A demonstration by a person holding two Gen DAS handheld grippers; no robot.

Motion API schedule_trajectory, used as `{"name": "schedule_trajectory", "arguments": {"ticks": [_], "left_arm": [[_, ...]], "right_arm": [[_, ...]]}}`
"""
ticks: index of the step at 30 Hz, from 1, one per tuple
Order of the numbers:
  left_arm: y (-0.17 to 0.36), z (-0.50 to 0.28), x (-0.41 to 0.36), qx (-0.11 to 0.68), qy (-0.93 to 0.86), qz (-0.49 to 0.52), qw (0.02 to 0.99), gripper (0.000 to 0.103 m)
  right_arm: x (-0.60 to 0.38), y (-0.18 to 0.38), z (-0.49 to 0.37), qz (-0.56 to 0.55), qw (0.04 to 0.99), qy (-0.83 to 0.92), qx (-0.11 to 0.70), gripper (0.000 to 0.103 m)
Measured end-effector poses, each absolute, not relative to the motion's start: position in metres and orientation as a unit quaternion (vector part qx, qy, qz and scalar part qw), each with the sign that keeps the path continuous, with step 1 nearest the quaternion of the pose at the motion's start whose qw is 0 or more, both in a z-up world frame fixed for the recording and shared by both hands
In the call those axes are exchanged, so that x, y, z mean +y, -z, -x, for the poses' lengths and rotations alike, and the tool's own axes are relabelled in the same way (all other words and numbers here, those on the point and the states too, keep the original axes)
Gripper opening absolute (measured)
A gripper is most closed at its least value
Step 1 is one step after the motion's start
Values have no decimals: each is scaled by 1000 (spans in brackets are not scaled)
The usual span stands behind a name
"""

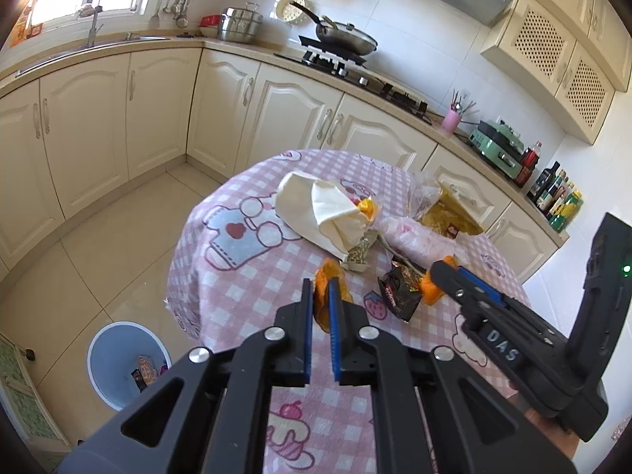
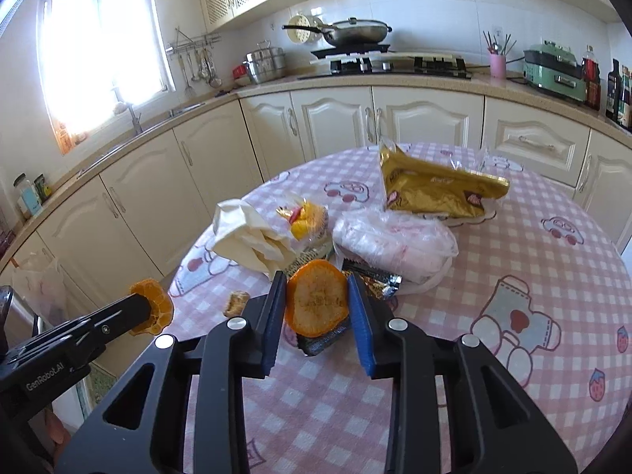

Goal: Collect trash
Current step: 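Grasp an orange peel with the left tool while the right tool grasps another peel, then carry both orange peels over the blue bucket and open both tools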

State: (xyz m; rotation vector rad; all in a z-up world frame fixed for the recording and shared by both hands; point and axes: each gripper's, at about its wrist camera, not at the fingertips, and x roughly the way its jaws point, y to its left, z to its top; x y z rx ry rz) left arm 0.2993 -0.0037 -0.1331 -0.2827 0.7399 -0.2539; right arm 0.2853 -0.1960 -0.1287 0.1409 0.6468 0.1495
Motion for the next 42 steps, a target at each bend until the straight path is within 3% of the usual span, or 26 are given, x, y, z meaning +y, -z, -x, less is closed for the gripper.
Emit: {"name": "schedule_trajectory", "arguments": {"ticks": [17, 28, 37, 38, 39, 42], "left_arm": [[118, -258, 92, 323, 66, 183, 926, 7], [162, -251, 196, 356, -27, 225, 907, 7], [200, -276, 242, 380, -65, 234, 892, 8], [203, -280, 246, 381, -67, 236, 892, 13], [205, -284, 249, 383, -70, 238, 890, 31], [212, -286, 259, 379, -86, 250, 887, 44]], "right_arm": [[-95, 86, -252, -34, 947, -172, 268, 29], [30, 140, -279, -2, 897, -280, 342, 29], [79, 187, -307, 10, 874, -290, 389, 29], [82, 190, -311, 11, 873, -290, 391, 29], [83, 193, -312, 12, 873, -289, 394, 29], [88, 200, -319, 14, 870, -284, 402, 28]]}}
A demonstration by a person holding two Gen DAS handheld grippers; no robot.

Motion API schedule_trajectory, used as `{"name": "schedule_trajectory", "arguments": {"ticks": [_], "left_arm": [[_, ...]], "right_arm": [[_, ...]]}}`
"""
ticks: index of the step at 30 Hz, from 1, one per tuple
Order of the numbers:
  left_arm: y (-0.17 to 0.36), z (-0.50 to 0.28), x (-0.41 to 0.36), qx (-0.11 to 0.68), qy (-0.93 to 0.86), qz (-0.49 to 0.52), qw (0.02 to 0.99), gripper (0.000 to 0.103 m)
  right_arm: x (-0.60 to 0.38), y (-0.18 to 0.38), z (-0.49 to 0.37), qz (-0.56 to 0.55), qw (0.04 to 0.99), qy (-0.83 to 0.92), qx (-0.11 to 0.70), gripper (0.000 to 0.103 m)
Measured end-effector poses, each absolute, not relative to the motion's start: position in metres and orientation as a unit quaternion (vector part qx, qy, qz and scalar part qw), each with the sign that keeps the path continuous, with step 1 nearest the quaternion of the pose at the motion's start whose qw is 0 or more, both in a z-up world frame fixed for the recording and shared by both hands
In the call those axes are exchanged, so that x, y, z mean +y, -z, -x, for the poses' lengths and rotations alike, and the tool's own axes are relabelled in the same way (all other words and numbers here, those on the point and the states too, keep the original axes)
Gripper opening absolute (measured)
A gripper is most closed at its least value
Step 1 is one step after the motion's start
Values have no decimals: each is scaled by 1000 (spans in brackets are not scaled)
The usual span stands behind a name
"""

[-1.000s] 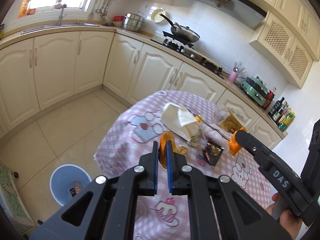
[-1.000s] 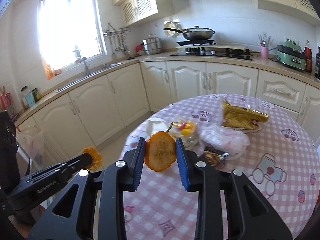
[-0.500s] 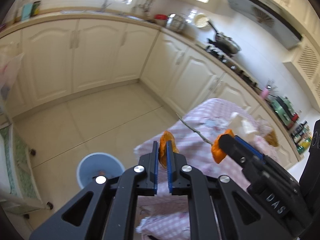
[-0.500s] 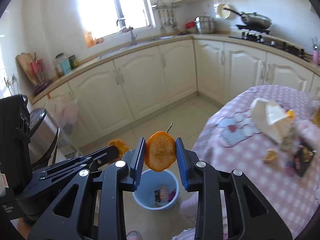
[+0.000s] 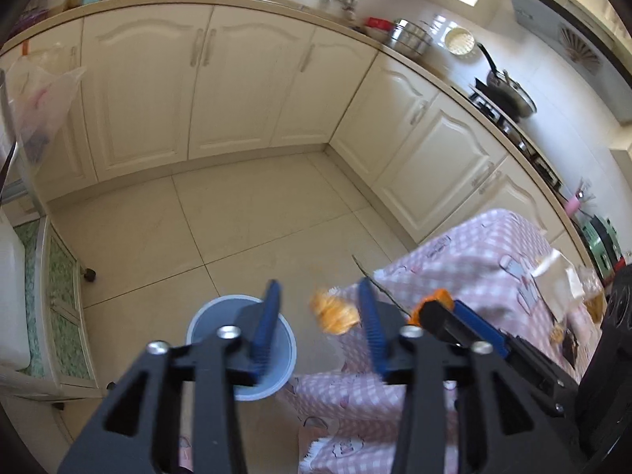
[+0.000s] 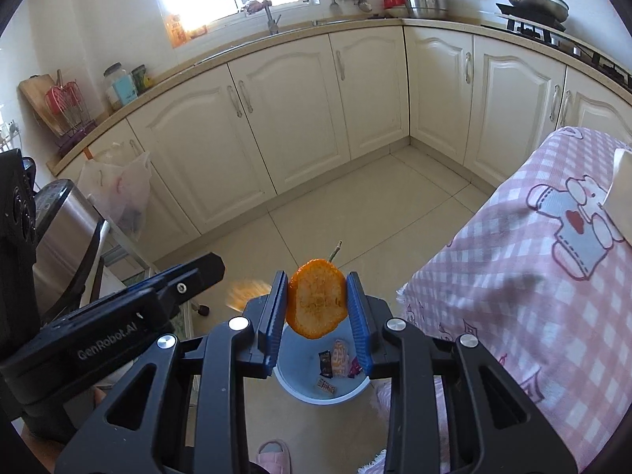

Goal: Collect trash
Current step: 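Carry both orange peels over the blue bucket and open both tools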

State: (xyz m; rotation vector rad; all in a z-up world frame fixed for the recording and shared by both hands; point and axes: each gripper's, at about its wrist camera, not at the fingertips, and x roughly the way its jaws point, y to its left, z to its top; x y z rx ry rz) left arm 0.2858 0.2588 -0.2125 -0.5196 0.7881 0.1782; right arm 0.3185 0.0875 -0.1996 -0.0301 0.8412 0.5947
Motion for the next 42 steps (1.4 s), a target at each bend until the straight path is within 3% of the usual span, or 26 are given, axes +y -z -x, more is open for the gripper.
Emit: {"name": "schedule_trajectory", "arguments": {"ticks": [26, 31, 42], "left_arm": [[223, -259, 303, 366, -123, 292, 875, 51], [218, -258, 306, 361, -124, 294, 876, 53], [190, -258, 266, 353, -89, 269, 892, 53]], "right_arm": [[127, 211, -319, 19, 860, -315, 400, 29], [125, 207, -326, 2, 871, -311, 379, 43], [76, 178, -315, -11, 889, -277, 364, 44]]}}
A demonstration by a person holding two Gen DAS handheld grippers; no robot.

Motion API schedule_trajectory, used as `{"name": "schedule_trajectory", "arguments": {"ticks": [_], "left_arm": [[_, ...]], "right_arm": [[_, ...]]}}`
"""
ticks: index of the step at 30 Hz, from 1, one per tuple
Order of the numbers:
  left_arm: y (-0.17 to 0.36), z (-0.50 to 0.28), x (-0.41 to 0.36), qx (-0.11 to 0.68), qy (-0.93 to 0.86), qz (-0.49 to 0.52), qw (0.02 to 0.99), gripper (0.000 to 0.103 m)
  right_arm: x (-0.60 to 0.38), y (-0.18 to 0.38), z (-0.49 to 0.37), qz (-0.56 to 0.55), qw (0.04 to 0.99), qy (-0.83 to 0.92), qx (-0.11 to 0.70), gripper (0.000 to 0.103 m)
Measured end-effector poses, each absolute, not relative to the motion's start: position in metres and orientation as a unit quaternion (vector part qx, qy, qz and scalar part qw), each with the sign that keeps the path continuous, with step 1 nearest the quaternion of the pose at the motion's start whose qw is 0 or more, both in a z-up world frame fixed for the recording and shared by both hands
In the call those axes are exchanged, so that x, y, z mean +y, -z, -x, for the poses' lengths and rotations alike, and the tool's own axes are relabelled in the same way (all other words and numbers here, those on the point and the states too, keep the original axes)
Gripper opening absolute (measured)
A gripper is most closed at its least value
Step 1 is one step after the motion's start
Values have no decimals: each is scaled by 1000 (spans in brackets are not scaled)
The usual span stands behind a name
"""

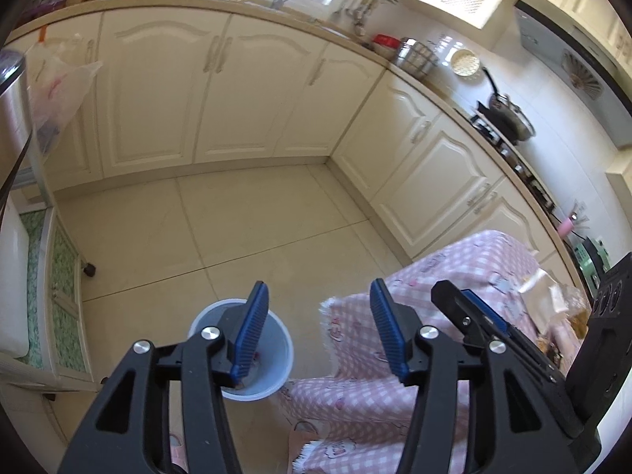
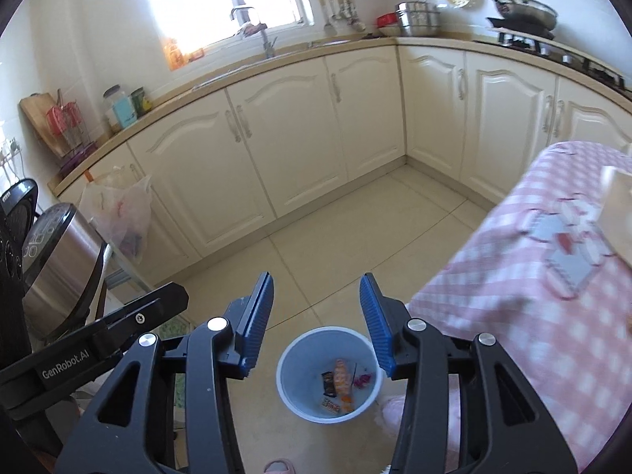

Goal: Collect trash
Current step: 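Carry both orange peels over the blue bucket and open both tools, then grasp the bread piece with the left tool while the right tool grasps the dark wrapper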

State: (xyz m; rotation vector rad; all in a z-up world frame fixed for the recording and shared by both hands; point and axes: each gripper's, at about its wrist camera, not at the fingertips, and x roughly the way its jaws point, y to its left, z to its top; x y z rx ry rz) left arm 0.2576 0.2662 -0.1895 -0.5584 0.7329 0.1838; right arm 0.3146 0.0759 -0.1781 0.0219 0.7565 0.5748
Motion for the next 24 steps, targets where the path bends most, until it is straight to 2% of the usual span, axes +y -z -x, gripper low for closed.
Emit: {"name": "schedule_trajectory", "arguments": {"ticks": [12, 18, 24], "left_arm": [[137, -269, 132, 344, 25, 200, 917, 53], [135, -283, 53, 364, 80, 154, 915, 54], [146, -302, -7, 389, 116, 115, 907, 54]], "right_arm": [[-50, 131, -282, -42, 928, -196, 315, 45], [-136, 125, -268, -59, 945, -115, 301, 48], [-194, 141, -268, -88, 941, -59, 322, 49]]}}
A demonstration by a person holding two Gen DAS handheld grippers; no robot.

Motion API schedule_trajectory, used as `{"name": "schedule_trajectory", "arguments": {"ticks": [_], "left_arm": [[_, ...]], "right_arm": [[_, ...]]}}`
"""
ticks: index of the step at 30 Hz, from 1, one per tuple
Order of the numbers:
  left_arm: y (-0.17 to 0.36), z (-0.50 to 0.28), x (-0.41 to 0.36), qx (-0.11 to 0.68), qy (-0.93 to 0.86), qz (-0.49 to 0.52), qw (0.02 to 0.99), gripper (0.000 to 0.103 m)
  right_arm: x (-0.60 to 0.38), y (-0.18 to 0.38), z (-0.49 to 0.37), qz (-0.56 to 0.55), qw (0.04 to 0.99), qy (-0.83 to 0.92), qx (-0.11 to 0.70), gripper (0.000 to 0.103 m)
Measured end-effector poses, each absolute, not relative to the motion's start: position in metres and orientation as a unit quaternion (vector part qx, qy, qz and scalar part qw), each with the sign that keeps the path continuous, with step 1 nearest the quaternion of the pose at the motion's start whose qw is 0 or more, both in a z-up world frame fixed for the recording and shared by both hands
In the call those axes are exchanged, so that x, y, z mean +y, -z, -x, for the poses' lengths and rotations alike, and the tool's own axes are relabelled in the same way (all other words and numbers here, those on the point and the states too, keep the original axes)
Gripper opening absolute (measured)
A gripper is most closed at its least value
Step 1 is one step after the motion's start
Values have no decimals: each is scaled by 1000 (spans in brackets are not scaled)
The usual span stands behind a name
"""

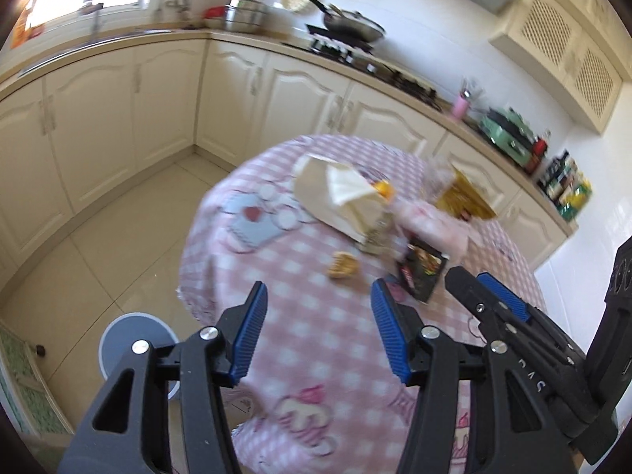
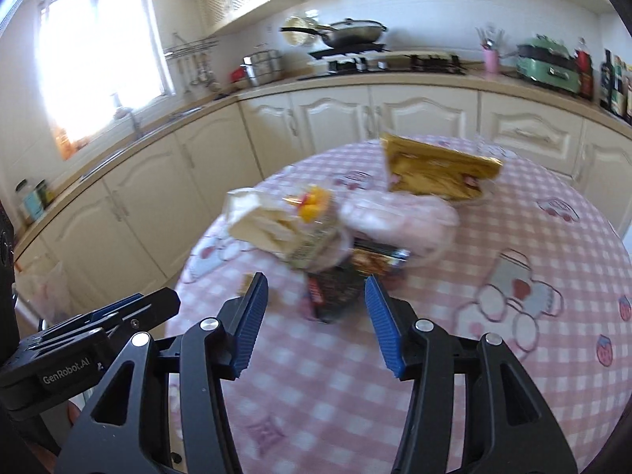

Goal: Collect trash
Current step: 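Grasp the bread piece with the left tool while the right tool grasps the dark wrapper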

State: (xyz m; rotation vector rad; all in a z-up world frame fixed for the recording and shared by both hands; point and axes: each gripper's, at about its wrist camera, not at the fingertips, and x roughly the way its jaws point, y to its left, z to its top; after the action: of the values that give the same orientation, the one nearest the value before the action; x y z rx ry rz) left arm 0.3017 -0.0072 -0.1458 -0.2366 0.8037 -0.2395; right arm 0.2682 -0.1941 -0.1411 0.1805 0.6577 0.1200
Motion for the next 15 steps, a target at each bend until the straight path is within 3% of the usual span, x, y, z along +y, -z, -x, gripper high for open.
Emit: {"name": "schedule_trajectory", "arguments": {"ticks": [15], "left_arm": [[187, -360, -48, 441, 118, 72, 887, 50]], "right_arm": [[-234, 175, -309, -161, 908, -48, 385, 51]]}}
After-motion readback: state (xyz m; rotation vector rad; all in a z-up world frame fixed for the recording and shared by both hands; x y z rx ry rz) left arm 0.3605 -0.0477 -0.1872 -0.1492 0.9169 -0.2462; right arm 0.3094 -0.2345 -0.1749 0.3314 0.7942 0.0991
